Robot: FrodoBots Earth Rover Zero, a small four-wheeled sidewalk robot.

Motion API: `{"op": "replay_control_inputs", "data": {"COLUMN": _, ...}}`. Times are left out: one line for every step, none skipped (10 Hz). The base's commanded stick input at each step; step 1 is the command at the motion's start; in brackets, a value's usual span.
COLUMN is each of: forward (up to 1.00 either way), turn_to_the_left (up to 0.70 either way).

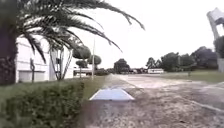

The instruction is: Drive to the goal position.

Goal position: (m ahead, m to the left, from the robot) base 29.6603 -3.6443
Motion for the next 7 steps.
{"op": "replay_control_inputs", "data": {"forward": 0.5, "turn_to_the_left": 0.0}}
{"op": "replay_control_inputs", "data": {"forward": 0.5, "turn_to_the_left": 0.0}}
{"op": "replay_control_inputs", "data": {"forward": 0.5, "turn_to_the_left": 0.0}}
{"op": "replay_control_inputs", "data": {"forward": 0.5, "turn_to_the_left": 0.0}}
{"op": "replay_control_inputs", "data": {"forward": 0.5, "turn_to_the_left": 0.0}}
{"op": "replay_control_inputs", "data": {"forward": 0.5, "turn_to_the_left": 0.0}}
{"op": "replay_control_inputs", "data": {"forward": 0.5, "turn_to_the_left": 0.0}}
